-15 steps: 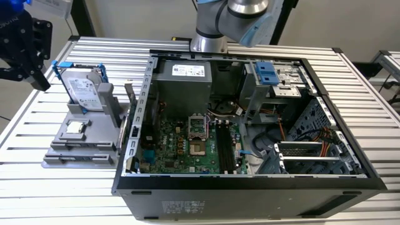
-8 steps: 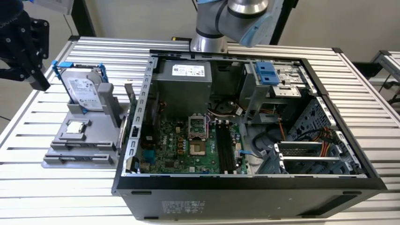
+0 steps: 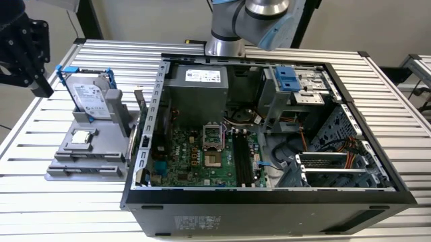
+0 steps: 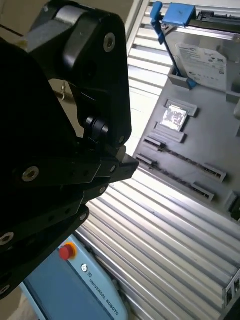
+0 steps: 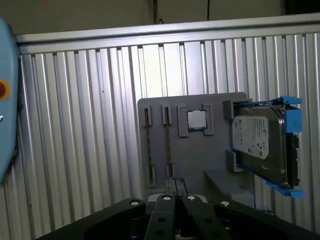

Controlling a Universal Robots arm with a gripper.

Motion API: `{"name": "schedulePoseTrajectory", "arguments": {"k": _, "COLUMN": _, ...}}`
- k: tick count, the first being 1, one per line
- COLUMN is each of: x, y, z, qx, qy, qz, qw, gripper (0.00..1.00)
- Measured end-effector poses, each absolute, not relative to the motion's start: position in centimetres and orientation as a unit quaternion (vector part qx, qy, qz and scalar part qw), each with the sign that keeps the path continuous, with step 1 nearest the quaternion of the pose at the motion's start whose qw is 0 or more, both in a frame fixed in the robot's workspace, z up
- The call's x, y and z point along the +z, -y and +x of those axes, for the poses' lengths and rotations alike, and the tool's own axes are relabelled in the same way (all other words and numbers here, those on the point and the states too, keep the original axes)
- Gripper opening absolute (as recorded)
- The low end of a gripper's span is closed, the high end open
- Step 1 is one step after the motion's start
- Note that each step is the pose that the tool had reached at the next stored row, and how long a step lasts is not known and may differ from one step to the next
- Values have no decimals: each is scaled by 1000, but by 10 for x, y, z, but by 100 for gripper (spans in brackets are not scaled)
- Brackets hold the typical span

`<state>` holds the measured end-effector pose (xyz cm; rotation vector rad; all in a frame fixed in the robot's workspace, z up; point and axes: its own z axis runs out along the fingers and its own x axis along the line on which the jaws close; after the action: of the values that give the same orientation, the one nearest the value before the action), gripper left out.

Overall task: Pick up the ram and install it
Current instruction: 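Pick up the ram and move it above insertion slot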

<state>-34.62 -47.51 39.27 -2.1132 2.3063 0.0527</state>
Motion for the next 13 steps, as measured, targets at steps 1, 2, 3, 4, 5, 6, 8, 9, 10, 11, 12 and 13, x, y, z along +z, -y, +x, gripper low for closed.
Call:
{"name": "schedulePoseTrajectory", "arguments": {"k": 1, "x": 393, "y": 475, "z": -346, "qx": 17, "qy": -733, "qz": -680, "qw": 6, "gripper": 0}}
{"name": "schedulePoseTrajectory", "arguments": {"k": 2, "x": 393, "y": 475, "z": -346, "qx": 17, "qy": -729, "qz": -684, "qw": 6, "gripper": 0}}
{"name": "schedulePoseTrajectory", "arguments": {"k": 3, "x": 393, "y": 475, "z": -346, "qx": 17, "qy": -726, "qz": -687, "qw": 6, "gripper": 0}}
{"name": "schedulePoseTrajectory", "arguments": {"k": 4, "x": 393, "y": 475, "z": -346, "qx": 17, "qy": -720, "qz": -694, "qw": 6, "gripper": 0}}
{"name": "schedulePoseTrajectory", "arguments": {"k": 5, "x": 393, "y": 475, "z": -346, "qx": 17, "qy": -716, "qz": -697, "qw": 6, "gripper": 0}}
{"name": "schedulePoseTrajectory", "arguments": {"k": 6, "x": 393, "y": 475, "z": -346, "qx": 17, "qy": -713, "qz": -700, "qw": 6, "gripper": 0}}
{"name": "schedulePoseTrajectory", "arguments": {"k": 8, "x": 393, "y": 475, "z": -346, "qx": 17, "qy": -707, "qz": -707, "qw": 6, "gripper": 0}}
{"name": "schedulePoseTrajectory", "arguments": {"k": 9, "x": 393, "y": 475, "z": -346, "qx": 17, "qy": -704, "qz": -710, "qw": 6, "gripper": 0}}
{"name": "schedulePoseTrajectory", "arguments": {"k": 10, "x": 393, "y": 475, "z": -346, "qx": 17, "qy": -700, "qz": -714, "qw": 6, "gripper": 0}}
{"name": "schedulePoseTrajectory", "arguments": {"k": 11, "x": 393, "y": 475, "z": -346, "qx": 17, "qy": -697, "qz": -717, "qw": 6, "gripper": 0}}
{"name": "schedulePoseTrajectory", "arguments": {"k": 12, "x": 393, "y": 475, "z": -346, "qx": 17, "qy": -694, "qz": -720, "qw": 6, "gripper": 0}}
{"name": "schedulePoseTrajectory", "arguments": {"k": 13, "x": 393, "y": 475, "z": -346, "qx": 17, "qy": -691, "qz": -722, "qw": 5, "gripper": 0}}
